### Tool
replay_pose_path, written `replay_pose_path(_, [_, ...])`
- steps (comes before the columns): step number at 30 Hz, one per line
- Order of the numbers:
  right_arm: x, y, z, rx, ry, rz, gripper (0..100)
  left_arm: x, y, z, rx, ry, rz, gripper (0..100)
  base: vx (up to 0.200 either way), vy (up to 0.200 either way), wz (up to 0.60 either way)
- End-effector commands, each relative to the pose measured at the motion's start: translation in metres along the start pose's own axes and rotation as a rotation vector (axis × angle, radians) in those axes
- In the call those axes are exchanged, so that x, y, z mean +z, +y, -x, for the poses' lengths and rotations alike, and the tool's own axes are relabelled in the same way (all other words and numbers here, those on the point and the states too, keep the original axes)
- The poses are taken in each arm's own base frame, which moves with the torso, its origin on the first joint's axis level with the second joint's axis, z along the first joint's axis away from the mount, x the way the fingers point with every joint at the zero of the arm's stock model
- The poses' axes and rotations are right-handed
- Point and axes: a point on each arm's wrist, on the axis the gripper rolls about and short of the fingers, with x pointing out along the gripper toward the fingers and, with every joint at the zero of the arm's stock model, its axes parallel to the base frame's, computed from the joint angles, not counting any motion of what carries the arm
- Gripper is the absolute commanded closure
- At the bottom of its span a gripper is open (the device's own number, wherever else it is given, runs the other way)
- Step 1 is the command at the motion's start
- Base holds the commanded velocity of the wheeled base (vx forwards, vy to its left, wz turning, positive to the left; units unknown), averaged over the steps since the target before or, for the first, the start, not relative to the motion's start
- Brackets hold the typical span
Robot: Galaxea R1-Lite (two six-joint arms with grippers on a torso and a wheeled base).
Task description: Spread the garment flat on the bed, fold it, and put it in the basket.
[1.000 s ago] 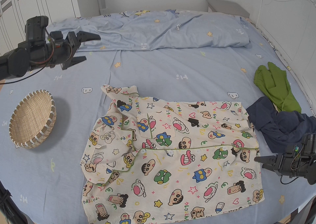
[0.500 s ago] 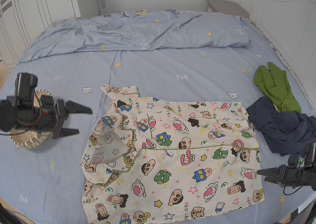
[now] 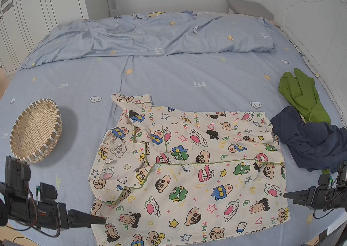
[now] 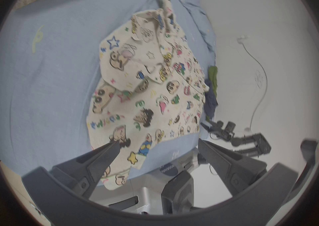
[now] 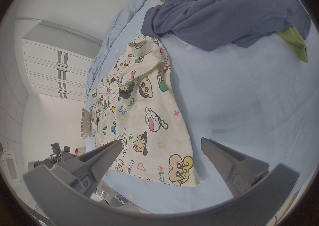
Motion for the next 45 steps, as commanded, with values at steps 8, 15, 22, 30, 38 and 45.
replay_pose_path(8, [-0.006, 0.000, 0.003, -0.006, 0.007, -0.002, 0, -0.041, -0.014, 0.025, -0.118, -0.096, -0.206, 0, -0.025, 0.000, 0.00])
replay_pose_path(15, [-0.006, 0.001, 0.003, -0.004, 0.007, 0.001, 0, -0.044, -0.013, 0.019, -0.124, -0.022, -0.210, 0, -0.200, 0.000, 0.00])
replay_pose_path(22, [-0.006, 0.001, 0.003, -0.002, 0.007, 0.003, 0, -0.048, -0.013, 0.014, -0.138, 0.038, -0.241, 0, -0.200, 0.000, 0.00])
replay_pose_path(30, [-0.006, 0.002, 0.003, 0.001, 0.010, 0.005, 0, -0.028, -0.041, -0.010, -0.150, 0.155, -0.544, 0, 0.000, 0.000, 0.00])
replay_pose_path(38, [-0.006, 0.001, 0.003, -0.002, 0.008, 0.005, 0, -0.003, -0.049, -0.064, 0.112, 0.241, -0.908, 0, 0.000, 0.000, 0.00])
replay_pose_path(45, [-0.006, 0.002, 0.003, -0.001, 0.008, 0.006, 0, -0.001, -0.058, -0.088, 0.095, 0.316, -0.944, 0, 0.000, 0.000, 0.00])
